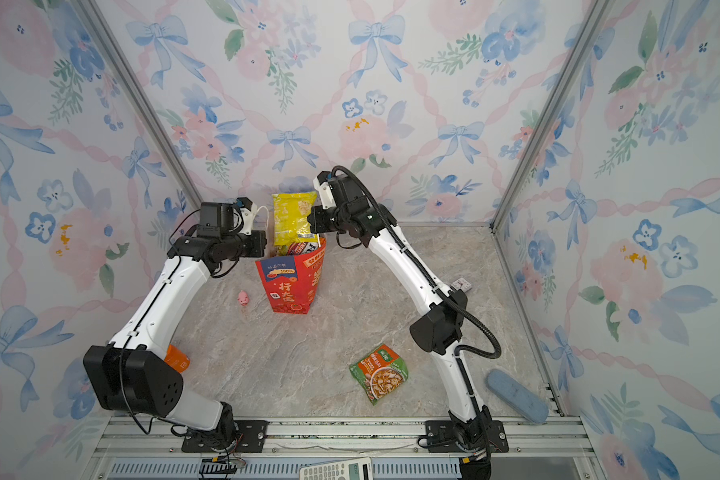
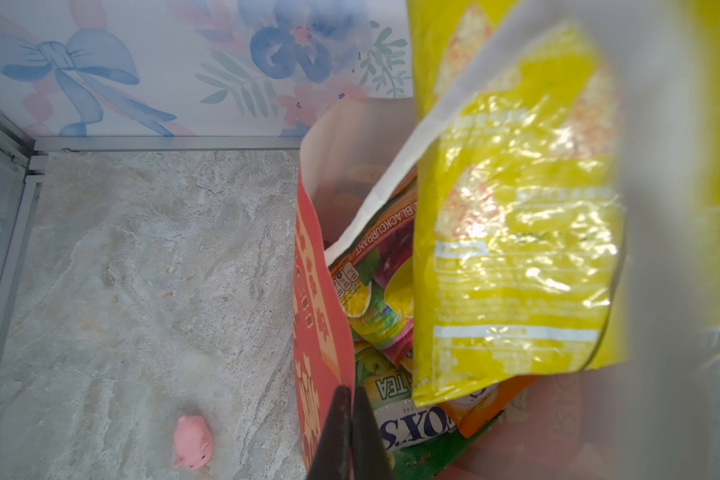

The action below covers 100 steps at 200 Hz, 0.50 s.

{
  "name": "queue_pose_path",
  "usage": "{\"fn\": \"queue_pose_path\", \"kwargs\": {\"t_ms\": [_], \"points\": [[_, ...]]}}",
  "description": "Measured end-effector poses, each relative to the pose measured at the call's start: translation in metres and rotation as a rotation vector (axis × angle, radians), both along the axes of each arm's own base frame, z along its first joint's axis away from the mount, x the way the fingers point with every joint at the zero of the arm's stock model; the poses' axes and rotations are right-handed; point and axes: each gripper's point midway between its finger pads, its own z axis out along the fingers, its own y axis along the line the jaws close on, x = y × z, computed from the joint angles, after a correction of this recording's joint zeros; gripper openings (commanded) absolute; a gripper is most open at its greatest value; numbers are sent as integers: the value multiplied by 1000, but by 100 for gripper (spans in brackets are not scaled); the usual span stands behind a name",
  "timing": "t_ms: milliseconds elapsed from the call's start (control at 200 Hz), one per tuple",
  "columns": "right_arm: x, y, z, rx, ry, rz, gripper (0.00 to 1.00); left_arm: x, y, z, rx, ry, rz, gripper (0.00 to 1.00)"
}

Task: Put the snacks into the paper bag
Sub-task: 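Lower the yellow chips packet into the bag and open the right gripper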

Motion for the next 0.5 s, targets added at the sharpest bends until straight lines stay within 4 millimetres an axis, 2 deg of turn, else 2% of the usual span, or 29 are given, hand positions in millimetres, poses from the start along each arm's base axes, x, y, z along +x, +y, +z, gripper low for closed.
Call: {"fn": "queue_pose_path", "kwargs": {"t_ms": [265, 500], "points": [[9, 10, -46, -78, 40, -5, 0, 0, 0, 0, 0, 0, 0, 0], [9, 24, -57, -105, 24, 10, 0, 0, 0, 0, 0, -1, 0, 0]]}}
